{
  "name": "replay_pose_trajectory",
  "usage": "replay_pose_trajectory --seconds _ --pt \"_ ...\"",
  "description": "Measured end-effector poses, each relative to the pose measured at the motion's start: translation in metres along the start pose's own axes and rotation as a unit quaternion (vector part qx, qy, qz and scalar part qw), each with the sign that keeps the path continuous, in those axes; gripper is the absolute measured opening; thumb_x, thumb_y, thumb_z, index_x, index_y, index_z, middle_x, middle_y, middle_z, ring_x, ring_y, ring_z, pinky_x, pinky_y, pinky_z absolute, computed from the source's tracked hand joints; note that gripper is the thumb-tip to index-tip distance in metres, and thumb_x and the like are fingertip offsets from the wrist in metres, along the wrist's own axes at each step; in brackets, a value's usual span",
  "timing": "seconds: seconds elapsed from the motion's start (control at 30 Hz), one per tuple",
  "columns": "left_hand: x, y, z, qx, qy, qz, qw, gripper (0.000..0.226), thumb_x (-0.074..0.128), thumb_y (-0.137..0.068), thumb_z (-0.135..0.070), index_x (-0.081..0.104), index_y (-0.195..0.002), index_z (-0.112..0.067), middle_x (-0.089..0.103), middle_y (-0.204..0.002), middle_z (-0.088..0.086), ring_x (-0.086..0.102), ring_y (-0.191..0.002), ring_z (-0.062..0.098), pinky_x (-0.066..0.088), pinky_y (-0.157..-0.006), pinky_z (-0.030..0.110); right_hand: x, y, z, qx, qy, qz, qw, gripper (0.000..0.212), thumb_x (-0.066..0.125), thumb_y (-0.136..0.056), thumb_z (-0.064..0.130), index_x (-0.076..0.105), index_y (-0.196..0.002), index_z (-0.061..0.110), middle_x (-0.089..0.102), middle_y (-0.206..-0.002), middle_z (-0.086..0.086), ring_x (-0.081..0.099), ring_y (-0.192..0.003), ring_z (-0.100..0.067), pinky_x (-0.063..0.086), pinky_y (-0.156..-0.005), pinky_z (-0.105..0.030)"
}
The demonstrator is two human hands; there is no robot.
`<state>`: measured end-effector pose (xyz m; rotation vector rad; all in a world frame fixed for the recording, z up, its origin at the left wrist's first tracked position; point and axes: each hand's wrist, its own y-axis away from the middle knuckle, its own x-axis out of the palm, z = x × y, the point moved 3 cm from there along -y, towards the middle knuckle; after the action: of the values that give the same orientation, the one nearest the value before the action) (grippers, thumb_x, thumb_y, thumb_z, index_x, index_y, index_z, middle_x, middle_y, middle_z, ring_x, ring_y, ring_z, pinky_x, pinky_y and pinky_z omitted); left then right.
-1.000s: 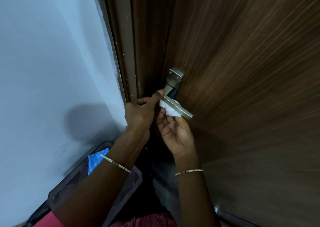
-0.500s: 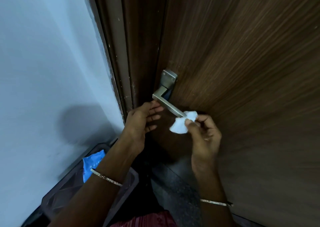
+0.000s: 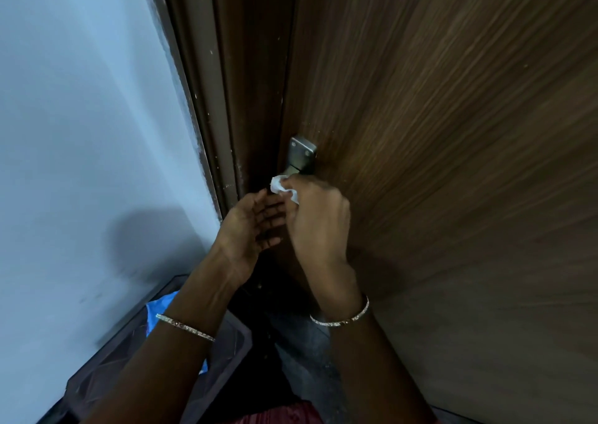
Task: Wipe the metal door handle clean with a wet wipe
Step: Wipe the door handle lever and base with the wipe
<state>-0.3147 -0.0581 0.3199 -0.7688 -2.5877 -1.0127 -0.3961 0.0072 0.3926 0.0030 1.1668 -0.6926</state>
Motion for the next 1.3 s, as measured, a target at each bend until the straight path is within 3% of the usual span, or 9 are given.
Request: replay_pose_trajectory --seconds 0.17,0.33,0.5,0.63,0.8,1.03,1.13,1.23,1.3 --pt "0.0 -0.002 -0.003 -0.001 -0.008 -0.014 1.0 0.027 0.053 -0.093 -0.04 0.074 -0.094 -0.023 0.074 -0.097 -0.002 0.061 -0.102 0.02 0.044 -0.079 0.036 -0.01 0.027 -0.027 -0.022 -0.057 0.011 0.998 0.034 0.067 -0.09 0.006 0.072 -0.122 0.017 0.07 -0.128 -0.001 0.066 -0.115 -0.019 0.056 -0.094 -0.039" --pt "-0.003 -0.003 -0.005 0.005 -0.028 -0.018 0.999 0.028 0.056 -0.092 -0.039 0.074 -0.103 -0.02 0.077 -0.107 -0.002 0.063 -0.102 0.018 0.046 -0.084 0.036 -0.025 0.042 -0.041 -0.028 -0.073 -0.021 0.997 0.032 0.067 -0.093 0.037 0.078 -0.112 0.014 0.074 -0.122 -0.003 0.068 -0.116 -0.015 0.055 -0.096 -0.031" --pt "-0.004 -0.003 -0.004 0.006 -0.032 -0.011 0.999 0.027 0.05 -0.096 -0.031 0.075 -0.095 -0.023 0.078 -0.096 -0.008 0.063 -0.096 0.013 0.044 -0.08 0.034 -0.023 0.018 -0.022 0.001 -0.025 0.002 1.0 0.013 0.067 -0.094 0.027 0.076 -0.094 0.019 0.077 -0.096 0.002 0.073 -0.089 -0.015 0.057 -0.075 -0.032" --pt "-0.003 -0.002 -0.004 0.008 -0.021 -0.019 1.0 0.025 0.051 -0.094 -0.029 0.075 -0.098 -0.022 0.074 -0.096 -0.004 0.064 -0.092 0.015 0.044 -0.082 0.036 -0.002 -0.001 0.001 -0.004 0.039 0.031 0.999 0.013 0.059 -0.099 0.021 0.068 -0.109 0.021 0.073 -0.102 0.0 0.071 -0.092 -0.016 0.058 -0.075 -0.032" --pt "-0.003 0.003 -0.01 0.034 -0.057 -0.057 0.996 0.029 0.051 -0.096 -0.03 0.078 -0.086 -0.023 0.078 -0.086 -0.009 0.065 -0.084 0.013 0.045 -0.074 0.034 -0.003 0.011 -0.003 -0.035 0.014 -0.019 0.999 0.018 0.062 -0.098 0.016 0.07 -0.113 0.016 0.074 -0.106 -0.003 0.07 -0.096 -0.019 0.057 -0.076 -0.031" --pt "-0.008 0.009 -0.012 0.041 -0.107 -0.065 0.991 0.03 0.047 -0.1 -0.029 0.076 -0.101 -0.023 0.078 -0.103 -0.004 0.063 -0.09 0.014 0.046 -0.071 0.029 -0.02 0.051 -0.059 -0.054 -0.109 -0.134 0.984 0.017 0.074 -0.088 0.004 0.079 -0.104 0.007 0.078 -0.109 -0.003 0.074 -0.103 -0.011 0.058 -0.091 -0.026" --pt "-0.006 0.011 -0.014 0.045 -0.106 -0.066 0.991 0.029 0.047 -0.099 -0.028 0.076 -0.102 -0.023 0.078 -0.103 -0.003 0.064 -0.089 0.015 0.047 -0.071 0.028 -0.014 0.047 -0.073 0.065 -0.262 -0.118 0.956 0.015 0.08 -0.083 0.006 0.082 -0.097 0.012 0.08 -0.098 0.006 0.074 -0.095 -0.002 0.059 -0.086 -0.027" --pt "-0.003 0.013 -0.017 0.06 -0.109 -0.073 0.99 0.027 0.049 -0.099 -0.027 0.075 -0.102 -0.023 0.078 -0.101 -0.003 0.065 -0.089 0.015 0.048 -0.072 0.029 -0.004 0.047 -0.079 0.217 -0.438 -0.077 0.869 0.019 0.084 -0.08 0.017 0.082 -0.098 0.016 0.079 -0.08 0.009 0.073 -0.077 -0.004 0.058 -0.072 -0.021" --pt "-0.002 0.015 -0.019 0.075 -0.109 -0.079 0.988 0.024 0.051 -0.099 -0.025 0.075 -0.104 -0.023 0.078 -0.099 -0.002 0.065 -0.089 0.016 0.049 -0.073 0.03 0.003 0.053 -0.078 0.263 -0.519 -0.075 0.81 0.022 0.083 -0.08 0.018 0.08 -0.102 0.013 0.081 -0.088 -0.002 0.076 -0.086 -0.014 0.06 -0.078 -0.024"
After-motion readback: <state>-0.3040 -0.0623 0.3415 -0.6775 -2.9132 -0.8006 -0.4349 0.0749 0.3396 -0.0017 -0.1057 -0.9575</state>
